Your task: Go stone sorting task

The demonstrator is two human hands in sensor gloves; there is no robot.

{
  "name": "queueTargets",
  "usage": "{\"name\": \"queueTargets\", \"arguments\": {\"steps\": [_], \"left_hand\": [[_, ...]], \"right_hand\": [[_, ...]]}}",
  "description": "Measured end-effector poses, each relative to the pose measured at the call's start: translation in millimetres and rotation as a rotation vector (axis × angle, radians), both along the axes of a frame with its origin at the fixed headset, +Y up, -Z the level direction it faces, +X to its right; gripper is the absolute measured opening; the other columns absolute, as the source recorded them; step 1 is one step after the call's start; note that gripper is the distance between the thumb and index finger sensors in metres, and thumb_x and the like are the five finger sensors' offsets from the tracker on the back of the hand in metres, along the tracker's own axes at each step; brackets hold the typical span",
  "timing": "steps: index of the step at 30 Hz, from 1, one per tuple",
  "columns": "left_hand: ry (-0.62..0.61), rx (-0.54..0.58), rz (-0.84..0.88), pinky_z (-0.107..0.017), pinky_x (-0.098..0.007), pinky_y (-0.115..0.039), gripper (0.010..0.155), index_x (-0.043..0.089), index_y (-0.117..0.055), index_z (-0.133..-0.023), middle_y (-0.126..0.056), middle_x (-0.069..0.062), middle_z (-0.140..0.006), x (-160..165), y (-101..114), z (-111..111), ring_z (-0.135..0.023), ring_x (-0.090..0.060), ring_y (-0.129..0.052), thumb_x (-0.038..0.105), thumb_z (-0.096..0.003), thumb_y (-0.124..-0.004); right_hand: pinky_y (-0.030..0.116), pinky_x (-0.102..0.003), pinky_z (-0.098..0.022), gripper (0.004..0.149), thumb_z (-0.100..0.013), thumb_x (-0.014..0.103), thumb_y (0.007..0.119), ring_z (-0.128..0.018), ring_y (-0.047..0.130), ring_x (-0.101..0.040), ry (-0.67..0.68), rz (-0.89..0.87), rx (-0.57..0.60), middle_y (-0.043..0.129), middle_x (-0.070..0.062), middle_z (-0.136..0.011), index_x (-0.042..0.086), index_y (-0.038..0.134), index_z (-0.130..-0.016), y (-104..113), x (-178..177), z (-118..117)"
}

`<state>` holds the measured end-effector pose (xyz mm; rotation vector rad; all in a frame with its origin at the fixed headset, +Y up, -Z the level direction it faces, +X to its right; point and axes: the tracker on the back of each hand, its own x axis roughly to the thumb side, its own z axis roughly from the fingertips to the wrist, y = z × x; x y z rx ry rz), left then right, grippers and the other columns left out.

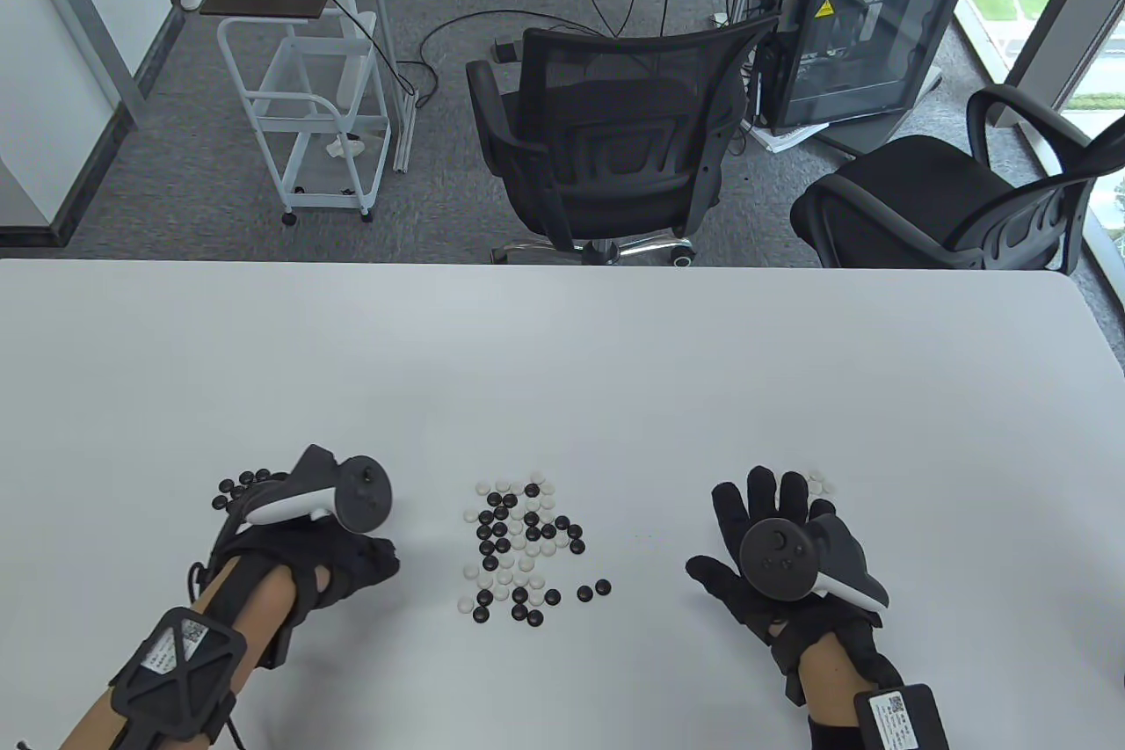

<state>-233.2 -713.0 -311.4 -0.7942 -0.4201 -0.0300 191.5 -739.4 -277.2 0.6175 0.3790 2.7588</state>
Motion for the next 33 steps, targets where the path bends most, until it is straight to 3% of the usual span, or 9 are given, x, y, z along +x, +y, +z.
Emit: {"name": "queueTargets", "arguments": {"steps": [4, 8, 17, 21, 26, 33], "left_hand": [[-0.140, -0.036, -0.001, -0.055, -0.083, -0.009, 0.061, 0.028, -0.074, -0.110, -0.004, -0.024, -0.117, 44, -8, 13, -0.097, -0.057, 0.005, 0.051, -0.0554, -0.057], [-0.219, -0.062, -0.030, -0.054, -0.083, -0.007, 0.062, 0.030, -0.062, -0.114, 0.003, -0.024, -0.114, 67, -23, 23, -0.095, -0.056, 0.008, 0.050, -0.0554, -0.056], [-0.272, -0.086, -0.109, -0.054, -0.083, -0.008, 0.063, 0.034, -0.045, -0.114, 0.005, -0.026, -0.111, 69, -49, 36, -0.094, -0.057, 0.009, 0.050, -0.0545, -0.058], [-0.252, -0.100, -0.116, -0.054, -0.082, -0.009, 0.060, 0.036, -0.049, -0.113, 0.003, -0.026, -0.112, 53, -48, 43, -0.095, -0.056, 0.007, 0.049, -0.0553, -0.060], [-0.127, -0.094, -0.135, -0.054, -0.082, -0.009, 0.058, 0.036, -0.056, -0.112, 0.001, -0.025, -0.113, 7, -44, 39, -0.095, -0.056, 0.006, 0.048, -0.0556, -0.062], [0.233, -0.098, -0.120, -0.053, -0.082, -0.004, 0.058, 0.037, -0.051, -0.113, 0.006, -0.024, -0.111, -98, -45, 10, -0.094, -0.055, 0.011, 0.048, -0.0564, -0.061]], "right_hand": [[0.003, -0.086, -0.047, 0.088, -0.061, 0.048, 0.053, -0.080, -0.010, -0.073, 0.001, -0.002, 0.000, -0.002, -0.053, -0.102, -0.013, 0.018, -0.114, 0, 0, 0], [0.003, -0.086, -0.047, 0.087, -0.061, 0.048, 0.054, -0.080, -0.010, -0.073, -0.003, -0.007, 0.001, -0.002, -0.053, -0.102, -0.013, 0.018, -0.114, 1, 2, 0], [0.003, -0.086, -0.047, 0.087, -0.062, 0.047, 0.054, -0.080, -0.010, -0.072, -0.005, 0.003, 0.005, -0.002, -0.053, -0.102, -0.013, 0.018, -0.114, 2, 4, 1], [0.003, -0.086, -0.047, 0.087, -0.062, 0.047, 0.055, -0.080, -0.010, -0.072, -0.007, 0.004, -0.002, -0.002, -0.053, -0.102, -0.013, 0.018, -0.114, 1, 4, 1], [0.003, -0.086, -0.047, 0.087, -0.062, 0.047, 0.054, -0.080, -0.010, -0.072, -0.006, 0.003, 0.001, -0.002, -0.053, -0.102, -0.013, 0.018, -0.114, 1, 4, 1], [0.003, -0.086, -0.047, 0.087, -0.062, 0.047, 0.054, -0.080, -0.009, -0.072, 0.001, 0.007, -0.006, -0.002, -0.053, -0.102, -0.013, 0.019, -0.114, 0, 1, 0]]}}
